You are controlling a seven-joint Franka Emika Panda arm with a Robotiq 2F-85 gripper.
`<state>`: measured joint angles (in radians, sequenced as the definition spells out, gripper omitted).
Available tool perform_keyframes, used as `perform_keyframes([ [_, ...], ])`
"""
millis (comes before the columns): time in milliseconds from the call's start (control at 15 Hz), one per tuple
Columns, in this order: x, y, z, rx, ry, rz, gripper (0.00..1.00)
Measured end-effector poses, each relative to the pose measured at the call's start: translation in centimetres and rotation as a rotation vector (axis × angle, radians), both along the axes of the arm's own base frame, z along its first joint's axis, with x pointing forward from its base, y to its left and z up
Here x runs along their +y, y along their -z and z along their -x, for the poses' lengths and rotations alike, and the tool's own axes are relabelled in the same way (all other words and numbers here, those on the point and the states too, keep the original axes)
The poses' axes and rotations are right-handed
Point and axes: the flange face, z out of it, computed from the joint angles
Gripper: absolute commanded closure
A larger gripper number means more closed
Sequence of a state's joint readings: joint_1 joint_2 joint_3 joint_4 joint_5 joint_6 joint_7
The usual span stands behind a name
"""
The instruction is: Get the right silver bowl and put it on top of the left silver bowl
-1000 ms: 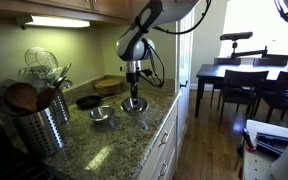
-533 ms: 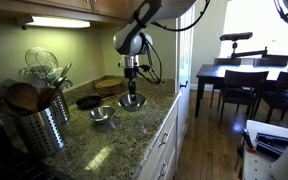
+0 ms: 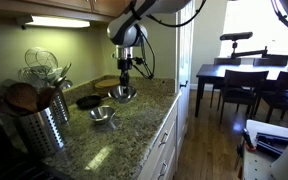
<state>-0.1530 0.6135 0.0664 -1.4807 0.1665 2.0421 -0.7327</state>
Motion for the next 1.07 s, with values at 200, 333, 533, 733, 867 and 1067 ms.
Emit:
perform_keyframes([
  [200,1.5,0.5,-1.0,0.013,0.003,-0.011,0.98],
  [333,2.7,1.1,-1.5,0.031,0.003,-0.023,0.98],
  [533,3.8,1.9,-2.2,0.051,0.004,-0.037,0.98],
  [733,4.2,2.4,-2.7,0.069,0.013,-0.046,0.98],
  [867,4.3,2.5,-3.1,0.075,0.019,-0.053,0.98],
  [1067,4.7,2.3,-3.8,0.081,0.022,-0.066,0.98],
])
